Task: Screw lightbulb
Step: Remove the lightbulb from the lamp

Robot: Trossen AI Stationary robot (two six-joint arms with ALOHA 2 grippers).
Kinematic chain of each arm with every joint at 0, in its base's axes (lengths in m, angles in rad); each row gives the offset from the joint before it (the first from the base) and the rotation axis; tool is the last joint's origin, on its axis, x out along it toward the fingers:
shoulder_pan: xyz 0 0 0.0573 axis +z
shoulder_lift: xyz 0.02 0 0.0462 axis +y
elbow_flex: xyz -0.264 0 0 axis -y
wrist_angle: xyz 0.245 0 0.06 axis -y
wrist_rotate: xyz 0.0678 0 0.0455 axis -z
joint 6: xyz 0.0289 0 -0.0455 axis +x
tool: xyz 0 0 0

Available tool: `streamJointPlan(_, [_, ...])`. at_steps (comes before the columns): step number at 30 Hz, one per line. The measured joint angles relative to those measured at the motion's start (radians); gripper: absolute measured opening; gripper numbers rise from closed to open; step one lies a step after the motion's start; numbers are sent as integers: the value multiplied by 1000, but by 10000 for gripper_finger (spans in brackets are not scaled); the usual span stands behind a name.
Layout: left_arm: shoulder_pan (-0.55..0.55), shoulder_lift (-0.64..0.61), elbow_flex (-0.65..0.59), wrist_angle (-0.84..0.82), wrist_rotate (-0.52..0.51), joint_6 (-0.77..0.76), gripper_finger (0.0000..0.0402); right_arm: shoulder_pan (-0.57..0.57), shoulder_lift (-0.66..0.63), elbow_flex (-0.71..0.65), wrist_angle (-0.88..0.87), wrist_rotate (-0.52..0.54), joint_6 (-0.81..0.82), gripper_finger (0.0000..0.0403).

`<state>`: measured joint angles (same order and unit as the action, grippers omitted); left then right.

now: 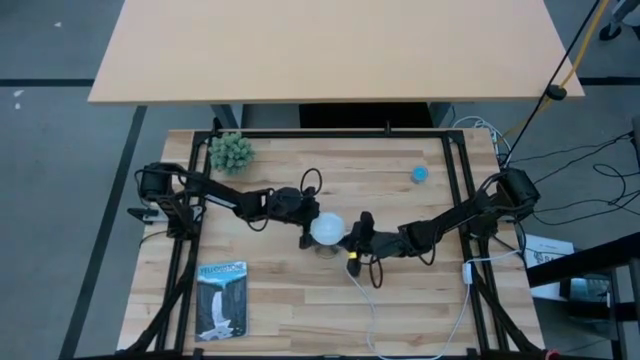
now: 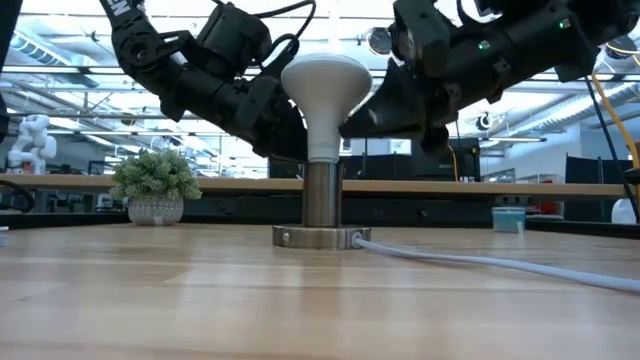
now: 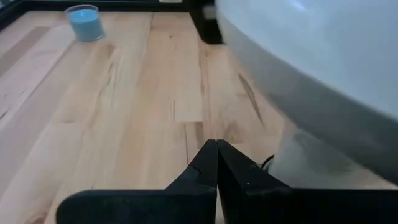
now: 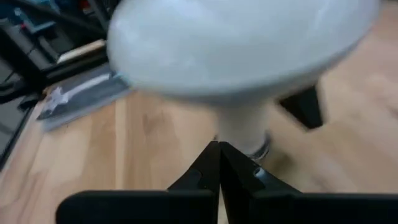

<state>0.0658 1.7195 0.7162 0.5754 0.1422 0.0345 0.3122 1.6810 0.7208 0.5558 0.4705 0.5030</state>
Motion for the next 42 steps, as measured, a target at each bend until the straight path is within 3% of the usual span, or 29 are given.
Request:
streamJointPlan(6, [2,0,0,-19,0,1,0,8,0,1,31,-112,12,0])
streamJointPlan(11, [38,-20,0,-119,-63,13,0,11,2,84,-102,-92,-13,0])
streamJointPlan(16, [92,-94,-71,-102,-21,-6,0,26,2,175,-299,-14,-26,0])
streamJointPlan(20, [101,-170,-187,66,11,-53,0,53,35,179,-245,60,-3,0])
streamJointPlan(24, [62,-182,-254,191,25,-82,0,64,153,187,-112,77,-5,0])
streamJointPlan(30, [3,-168,-219,178,-2,-62,0,55,184,213,-62,159,-65,0])
streamJointPlan(35, [1,-103,-199,178,-46,-54,0,45,178,211,-58,155,-78,0])
streamJointPlan(42, [0,-39,-117,184,1,-34,0,45,178,211,-71,153,-78,0])
